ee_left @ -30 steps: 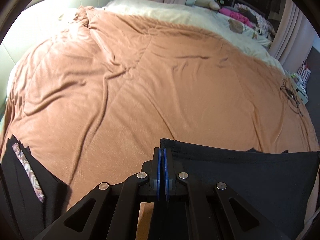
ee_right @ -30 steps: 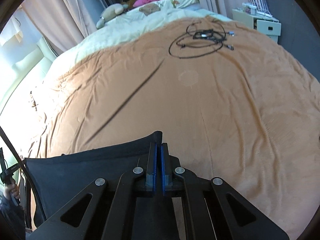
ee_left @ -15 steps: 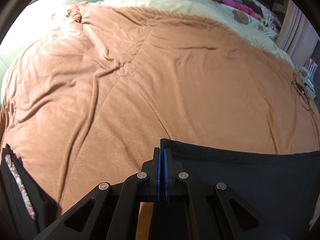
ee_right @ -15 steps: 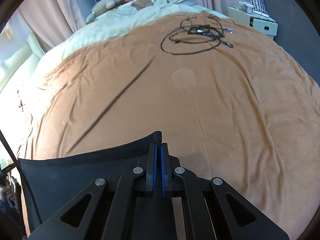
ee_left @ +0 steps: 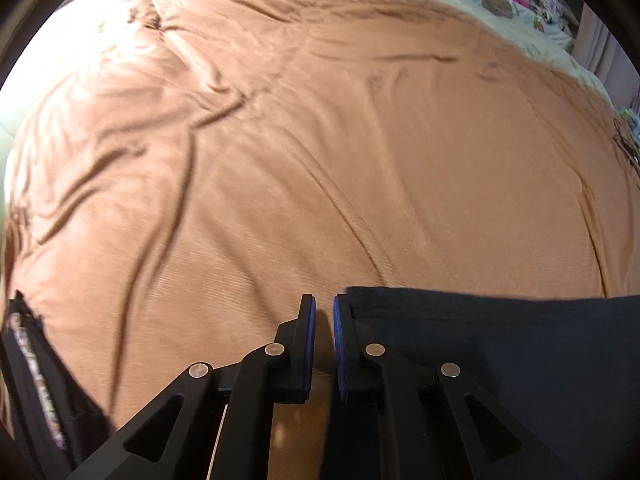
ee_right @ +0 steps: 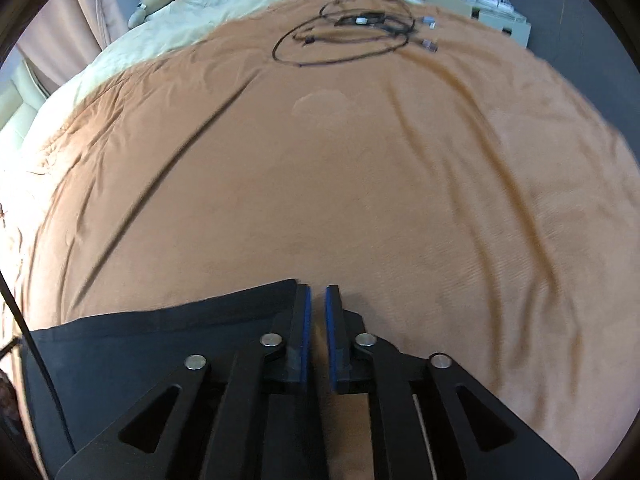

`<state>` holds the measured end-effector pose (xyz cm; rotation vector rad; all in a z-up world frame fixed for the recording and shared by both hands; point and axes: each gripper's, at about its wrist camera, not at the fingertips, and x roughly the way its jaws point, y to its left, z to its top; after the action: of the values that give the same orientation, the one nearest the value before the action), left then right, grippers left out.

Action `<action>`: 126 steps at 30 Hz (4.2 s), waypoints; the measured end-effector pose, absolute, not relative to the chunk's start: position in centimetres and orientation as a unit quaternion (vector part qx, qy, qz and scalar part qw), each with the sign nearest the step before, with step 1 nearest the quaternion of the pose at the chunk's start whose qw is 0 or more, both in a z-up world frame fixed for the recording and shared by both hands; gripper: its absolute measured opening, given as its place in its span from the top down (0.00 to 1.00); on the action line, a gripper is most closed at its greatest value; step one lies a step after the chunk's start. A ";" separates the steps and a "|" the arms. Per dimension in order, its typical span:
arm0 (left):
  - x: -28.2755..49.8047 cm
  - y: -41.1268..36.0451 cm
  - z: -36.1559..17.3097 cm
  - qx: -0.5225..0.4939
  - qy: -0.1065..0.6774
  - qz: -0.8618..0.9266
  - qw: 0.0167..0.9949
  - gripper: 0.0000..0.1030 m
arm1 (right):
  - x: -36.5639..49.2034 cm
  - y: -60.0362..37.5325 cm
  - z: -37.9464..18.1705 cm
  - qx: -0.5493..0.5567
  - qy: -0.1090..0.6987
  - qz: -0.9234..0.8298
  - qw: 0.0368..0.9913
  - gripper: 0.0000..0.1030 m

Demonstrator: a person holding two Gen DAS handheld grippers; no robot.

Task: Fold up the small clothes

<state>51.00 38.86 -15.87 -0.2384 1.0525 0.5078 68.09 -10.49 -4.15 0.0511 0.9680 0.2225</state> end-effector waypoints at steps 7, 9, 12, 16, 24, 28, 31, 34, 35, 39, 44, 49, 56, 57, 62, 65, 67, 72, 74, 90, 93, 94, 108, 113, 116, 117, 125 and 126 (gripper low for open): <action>49.7 36.6 -13.6 -0.134 0.483 0.198 0.842 0.90 | 63.9 -8.8 -0.7 0.015 0.420 0.149 0.895 0.45; 49.5 34.9 -13.7 -0.136 0.487 0.176 0.845 0.90 | 62.5 -7.8 -0.6 0.001 0.421 0.162 0.893 0.45; 49.2 32.6 -14.5 -0.138 0.497 0.149 0.843 0.89 | 60.9 -6.1 -1.3 -0.016 0.434 0.190 0.880 0.45; 48.6 30.2 -16.0 -0.126 0.512 0.128 0.840 0.89 | 59.4 -4.6 -2.3 -0.051 0.451 0.214 0.865 0.45; 44.9 26.9 -17.4 -0.093 0.525 0.113 0.839 0.81 | 55.8 -3.4 -4.4 -0.123 0.497 0.244 0.824 0.45; 42.7 25.4 -17.5 -0.069 0.527 0.108 0.840 0.66 | 53.5 -2.7 -4.9 -0.156 0.499 0.243 0.817 0.45; 40.9 24.4 -17.6 -0.061 0.528 0.106 0.840 0.59 | 52.0 -2.8 -5.0 -0.159 0.496 0.242 0.819 0.45; 39.0 23.7 -17.7 -0.057 0.528 0.103 0.841 0.53 | 50.4 -3.4 -4.9 -0.152 0.499 0.238 0.819 0.45; 38.3 23.4 -17.7 -0.057 0.528 0.102 0.841 0.51 | 49.9 -3.6 -4.9 -0.151 0.500 0.237 0.819 0.45; 35.6 22.2 -17.7 -0.064 0.526 0.101 0.842 0.47 | 47.0 -4.4 -5.1 -0.149 0.500 0.235 0.820 0.45; 32.2 21.5 -17.6 -0.080 0.519 0.103 0.845 0.44 | 43.9 -5.7 -5.3 -0.137 0.501 0.227 0.823 0.45; 29.4 20.2 -18.1 -0.073 0.528 0.103 0.840 0.41 | 40.1 -7.4 -5.4 -0.127 0.495 0.217 0.832 0.45; 25.5 19.0 -18.3 -0.065 0.520 0.111 0.844 0.36 | 35.9 -9.7 -5.5 -0.115 0.493 0.209 0.837 0.45; 25.0 19.0 -18.3 -0.068 0.521 0.111 0.844 0.36 | 35.4 -10.1 -5.3 -0.110 0.493 0.208 0.838 0.45; 21.6 19.3 -17.5 -0.086 0.514 0.117 0.845 0.36 | 33.1 -12.6 -4.2 -0.067 0.490 0.217 0.842 0.45; 19.6 20.0 -16.4 -0.114 0.495 0.120 0.853 0.36 | 31.9 -14.7 -3.6 -0.027 0.483 0.224 0.846 0.45; 18.3 20.5 -15.6 -0.131 0.479 0.123 0.859 0.36 | 31.4 -16.3 -3.3 0.002 0.478 0.227 0.848 0.45; 14.8 22.4 -13.7 -0.180 0.431 0.138 0.873 0.36 | 30.4 -20.4 -3.1 0.082 0.463 0.241 0.849 0.49; 14.1 23.0 -13.3 -0.204 0.417 0.136 0.875 0.37 | 30.3 -22.4 -3.2 0.120 0.456 0.246 0.847 0.56; 17.0 28.6 -17.6 -0.356 0.403 0.139 0.831 0.43 | 32.5 -30.1 -9.0 0.301 0.456 0.221 0.808 0.69; 17.6 29.0 -18.7 -0.371 0.410 0.134 0.823 0.44 | 33.2 -29.8 -9.1 0.299 0.457 0.213 0.810 0.69; 17.6 29.1 -18.7 -0.374 0.405 0.133 0.824 0.44 | 33.2 -29.8 -9.0 0.299 0.457 0.209 0.811 0.69; 17.5 29.8 -18.5 -0.423 0.353 0.078 0.831 0.44 | 34.4 -29.2 -8.9 0.319 0.419 0.186 0.830 0.72; 18.2 28.9 -18.5 -0.413 0.362 0.079 0.832 0.44 | 34.0 -28.8 -9.4 0.314 0.425 0.199 0.825 0.72; 18.9 28.9 -18.8 -0.406 0.369 0.092 0.831 0.46 | 34.4 -28.2 -9.4 0.298 0.431 0.200 0.828 0.72; 19.1 28.8 -18.9 -0.402 0.370 0.099 0.832 0.49 | 34.5 -28.0 -9.3 0.289 0.433 0.199 0.830 0.72; 18.1 29.8 -19.7 -0.451 0.377 0.100 0.803 0.65 | 35.6 -28.1 -8.1 0.292 0.448 0.185 0.824 0.86; 17.9 29.7 -19.6 -0.457 0.376 0.095 0.800 0.65 | 35.6 -28.0 -8.1 0.291 0.449 0.186 0.824 0.86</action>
<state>17.85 29.72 -19.64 -0.9801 0.8074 0.2028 35.64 -27.96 -8.07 0.6186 0.9544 0.3953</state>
